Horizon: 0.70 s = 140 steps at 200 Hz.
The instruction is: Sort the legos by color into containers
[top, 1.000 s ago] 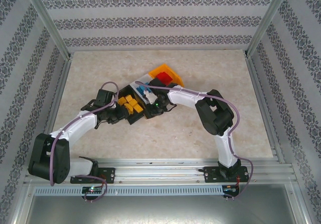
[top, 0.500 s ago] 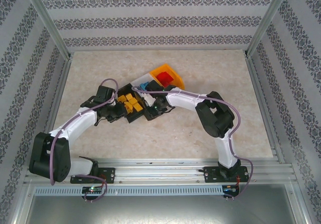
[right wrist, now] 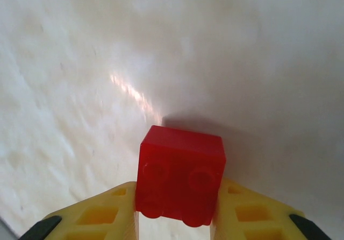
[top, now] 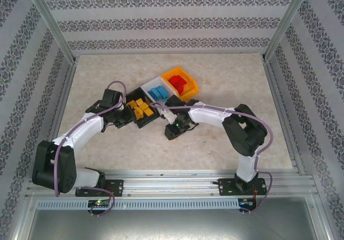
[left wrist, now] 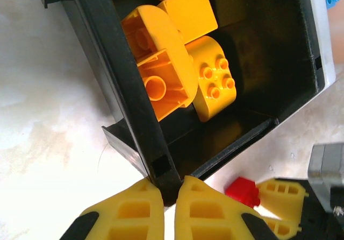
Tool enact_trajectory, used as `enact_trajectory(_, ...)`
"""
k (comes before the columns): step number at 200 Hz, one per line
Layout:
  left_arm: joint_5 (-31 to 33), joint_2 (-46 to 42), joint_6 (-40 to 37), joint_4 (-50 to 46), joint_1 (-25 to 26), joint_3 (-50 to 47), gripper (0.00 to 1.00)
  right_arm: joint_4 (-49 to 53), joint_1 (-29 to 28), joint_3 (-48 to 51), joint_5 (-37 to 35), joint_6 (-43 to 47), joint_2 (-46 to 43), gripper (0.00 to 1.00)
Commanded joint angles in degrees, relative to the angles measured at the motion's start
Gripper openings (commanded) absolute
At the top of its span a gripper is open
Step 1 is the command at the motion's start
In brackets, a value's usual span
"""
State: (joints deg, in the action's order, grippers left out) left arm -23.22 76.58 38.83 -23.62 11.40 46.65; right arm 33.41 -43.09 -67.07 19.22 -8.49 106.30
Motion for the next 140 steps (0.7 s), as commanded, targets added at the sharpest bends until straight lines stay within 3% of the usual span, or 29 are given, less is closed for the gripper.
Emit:
enact_trajectory(1,-2.0,0.6,-1.9,3.2,-0.7,0.7,0.08,0.9,1.9,5.5,-0.5,-6.2,-6.7,0.32)
enact_trajectory(20,-2.4,0.3,-1.8,4.5,-0.6,-1.7,0.09,2.3,5.0,3.8,-6.0,-8.3,-11.3,0.32)
enact_trajectory(49,-2.5,-0.1,-2.4,4.6,-0.7,-3.1,0.11,4.1,11.3,-4.2,-11.5,-10.9,-11.6,0.34)
enact_trajectory(103,-1.9,-4.9,-3.9,0.4,-1.7,-3.1,0.46,5.7,17.9,-25.4,-12.1,-11.0,2.1,0.35)
enact_trajectory(113,-1.5,-6.7,-4.3,-1.0,-2.0,-3.0,0.55,6.9,18.6,-29.7,-12.5,-10.8,5.2,0.42)
enact_trajectory(126,-0.3,-9.3,-4.9,-3.3,-2.5,-2.6,0.69,8.0,19.3,-34.3,-13.0,-10.3,8.4,0.61)
enact_trajectory(140,0.9,-12.1,-6.0,-5.9,-3.1,-2.0,0.93,8.6,19.9,-37.5,-13.6,-9.9,10.1,0.73)
